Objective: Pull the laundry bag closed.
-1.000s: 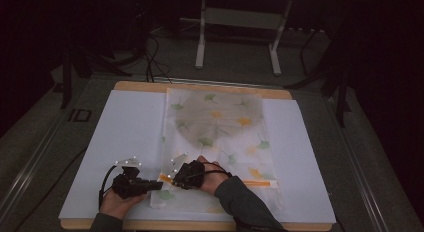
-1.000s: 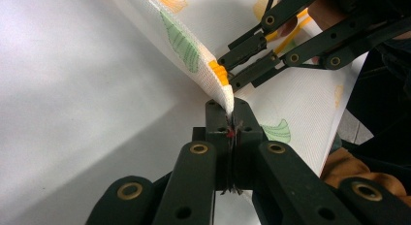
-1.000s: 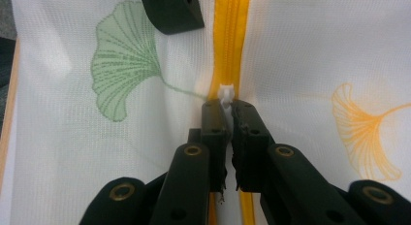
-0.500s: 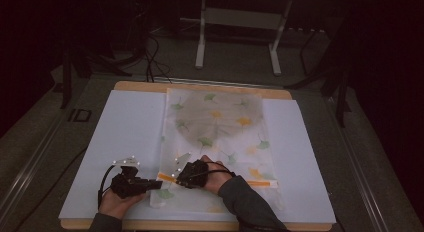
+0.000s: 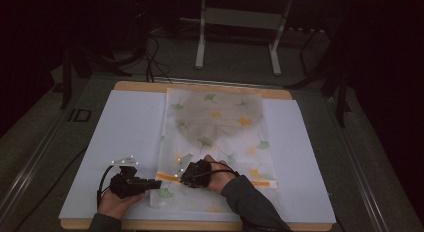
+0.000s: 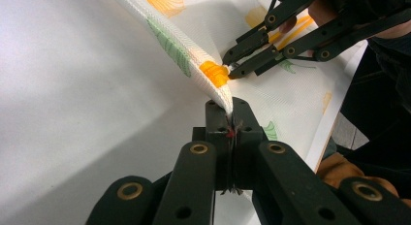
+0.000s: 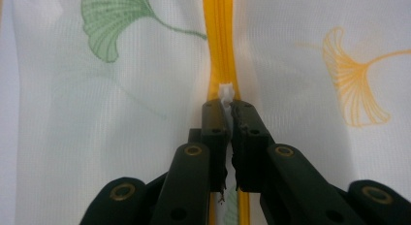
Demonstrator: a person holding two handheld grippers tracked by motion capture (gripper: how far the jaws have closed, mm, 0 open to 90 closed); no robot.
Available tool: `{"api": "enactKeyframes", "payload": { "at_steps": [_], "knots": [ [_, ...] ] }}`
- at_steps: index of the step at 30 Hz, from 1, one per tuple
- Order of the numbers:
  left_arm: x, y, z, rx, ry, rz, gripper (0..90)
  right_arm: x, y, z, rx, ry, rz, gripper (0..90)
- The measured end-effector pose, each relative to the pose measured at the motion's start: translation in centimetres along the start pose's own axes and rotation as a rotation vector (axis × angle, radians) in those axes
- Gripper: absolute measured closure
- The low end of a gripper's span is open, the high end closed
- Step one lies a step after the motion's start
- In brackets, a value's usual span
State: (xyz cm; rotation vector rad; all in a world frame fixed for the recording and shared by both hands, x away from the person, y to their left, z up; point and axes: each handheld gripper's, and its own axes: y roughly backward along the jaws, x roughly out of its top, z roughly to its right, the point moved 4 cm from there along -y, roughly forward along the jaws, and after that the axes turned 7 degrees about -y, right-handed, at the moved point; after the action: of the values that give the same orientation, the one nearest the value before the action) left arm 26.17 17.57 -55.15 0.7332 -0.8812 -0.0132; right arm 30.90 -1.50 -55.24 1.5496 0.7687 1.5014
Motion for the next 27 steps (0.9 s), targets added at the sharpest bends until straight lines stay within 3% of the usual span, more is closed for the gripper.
{"api": "enactKeyframes", "payload": {
  "at_steps": [27],
  "knots": [
    [0.0,0.3,0.0,0.0,0.001,0.009,88.8,-1.2,0.8,0.2,-0.018,-0.003,-0.033,85.1]
  ]
}}
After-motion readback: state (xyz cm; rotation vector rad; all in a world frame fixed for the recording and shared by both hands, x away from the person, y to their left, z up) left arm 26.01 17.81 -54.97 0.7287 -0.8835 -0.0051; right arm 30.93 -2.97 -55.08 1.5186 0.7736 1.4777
